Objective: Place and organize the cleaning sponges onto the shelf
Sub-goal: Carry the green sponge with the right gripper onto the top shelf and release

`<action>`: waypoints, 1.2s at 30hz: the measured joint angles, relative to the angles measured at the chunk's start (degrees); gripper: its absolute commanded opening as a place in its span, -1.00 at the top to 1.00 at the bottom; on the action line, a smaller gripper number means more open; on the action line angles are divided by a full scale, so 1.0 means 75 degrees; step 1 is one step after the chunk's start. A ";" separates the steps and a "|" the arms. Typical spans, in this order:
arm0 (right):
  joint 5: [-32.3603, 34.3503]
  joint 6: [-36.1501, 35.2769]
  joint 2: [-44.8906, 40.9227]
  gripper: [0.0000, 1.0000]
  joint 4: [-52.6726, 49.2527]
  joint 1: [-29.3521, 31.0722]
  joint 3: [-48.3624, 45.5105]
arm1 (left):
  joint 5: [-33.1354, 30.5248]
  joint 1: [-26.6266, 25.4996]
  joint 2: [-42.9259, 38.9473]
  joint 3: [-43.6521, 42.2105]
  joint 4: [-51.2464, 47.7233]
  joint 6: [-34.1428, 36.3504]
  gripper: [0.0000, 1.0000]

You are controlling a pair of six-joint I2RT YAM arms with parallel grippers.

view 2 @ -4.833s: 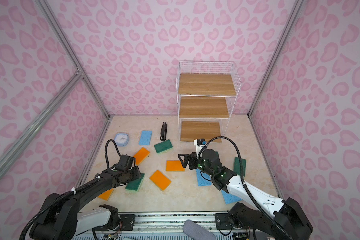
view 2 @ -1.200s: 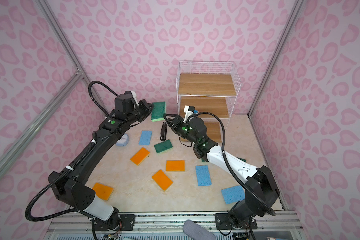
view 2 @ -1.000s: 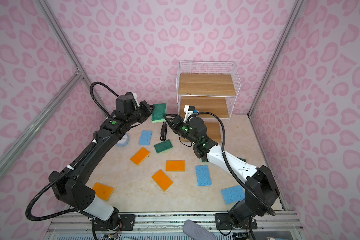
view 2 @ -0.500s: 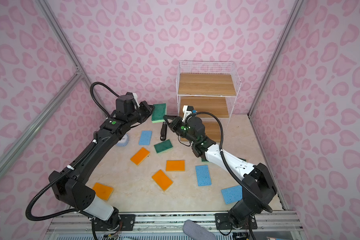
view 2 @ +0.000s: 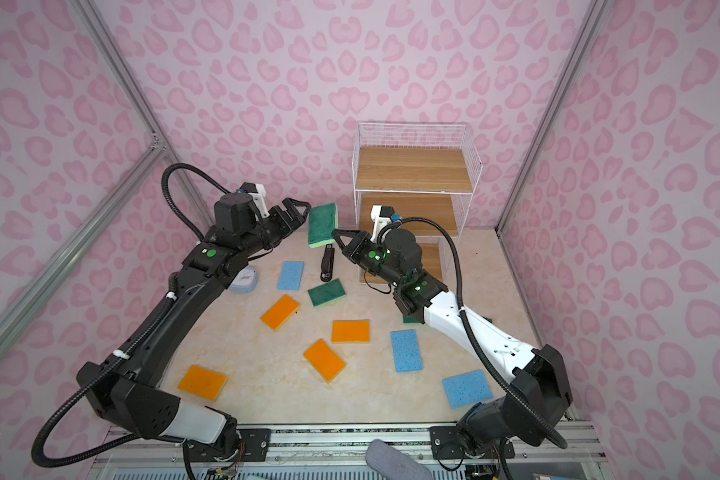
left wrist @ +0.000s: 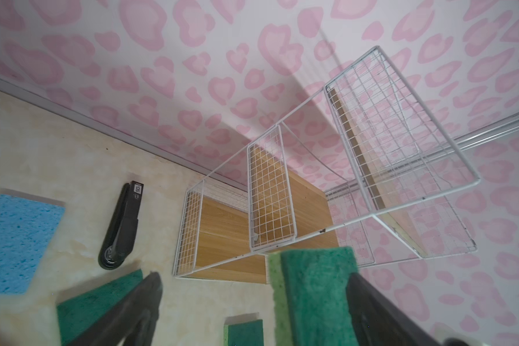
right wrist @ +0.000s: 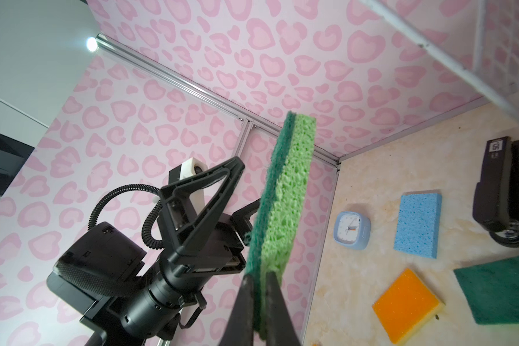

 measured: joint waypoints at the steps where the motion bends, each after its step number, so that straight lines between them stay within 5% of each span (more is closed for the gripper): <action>1: 0.0000 -0.0131 -0.0143 0.84 -0.0189 0.0000 0.0064 | -0.0047 0.0055 -0.0172 -0.0187 0.0006 0.0085 -0.95; 12: 0.0050 -0.1582 -0.0796 0.84 -0.2532 -0.0726 0.1367 | -0.0017 0.0221 -0.1276 -0.2180 -0.0125 0.0860 -0.95; 21: -0.0318 -0.2247 0.0321 0.84 -0.3850 -0.1976 0.3611 | 0.0189 0.0122 -0.1419 -0.2981 -0.0111 0.1253 -0.94; 36: -0.0886 -0.2570 0.2460 0.77 -0.4849 -0.2702 0.6175 | 0.0391 0.0058 -0.1445 -0.3450 -0.0061 0.1451 -0.95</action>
